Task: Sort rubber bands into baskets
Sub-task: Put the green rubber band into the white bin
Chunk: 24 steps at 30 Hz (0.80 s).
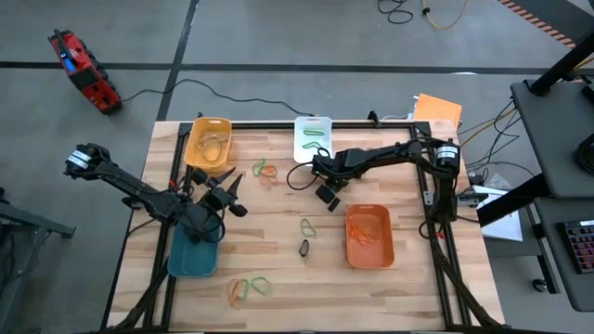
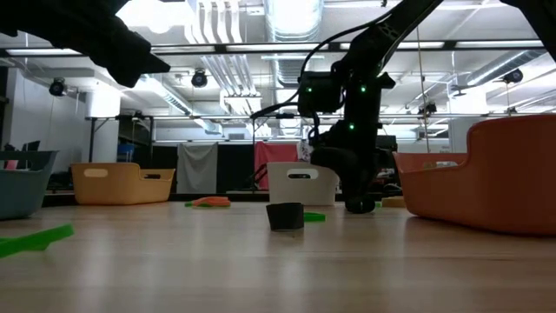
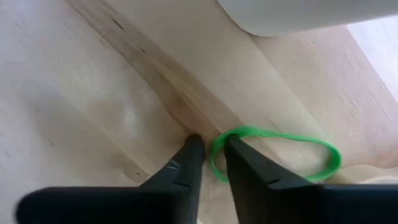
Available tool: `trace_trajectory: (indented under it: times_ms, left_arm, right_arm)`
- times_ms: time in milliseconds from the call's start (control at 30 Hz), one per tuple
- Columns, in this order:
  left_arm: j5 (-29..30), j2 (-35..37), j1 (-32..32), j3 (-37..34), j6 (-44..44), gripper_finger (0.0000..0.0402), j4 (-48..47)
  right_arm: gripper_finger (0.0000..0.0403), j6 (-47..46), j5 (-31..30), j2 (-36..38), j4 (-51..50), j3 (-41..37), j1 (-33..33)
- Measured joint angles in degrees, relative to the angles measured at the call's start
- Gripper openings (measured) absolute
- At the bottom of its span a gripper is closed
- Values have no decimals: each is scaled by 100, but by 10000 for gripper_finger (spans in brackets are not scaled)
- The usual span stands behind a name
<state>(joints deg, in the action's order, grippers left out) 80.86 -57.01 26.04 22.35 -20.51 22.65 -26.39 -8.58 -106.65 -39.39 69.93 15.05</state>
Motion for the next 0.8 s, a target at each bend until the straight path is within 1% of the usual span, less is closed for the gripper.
trace_trajectory:
  times_ms: [100, 133, 367, 567, 667, 800]
  left_arm:
    - [0, 0, 0, 0, 0, 103, 0]
    - [0, 0, 0, 0, 0, 103, 0]
    - [-2, 0, 0, 0, 15, 103, 0]
    - [-2, 0, 0, 0, 28, 103, 0]
    - [-2, 0, 0, 0, 52, 103, 0]
    - [-88, 0, 0, 0, 68, 103, 6]
  right_arm:
    - [18, 2, -5, 1, 48, -40, 0]
    - [14, 2, -11, 2, 79, -63, 0]
    - [9, 4, -40, 90, 59, -82, -21]
    - [9, 4, -6, 500, 12, 102, -274]
    - [9, 2, 281, 697, 39, 211, -440]
    - [9, 129, 862, 859, 180, 474, -685]
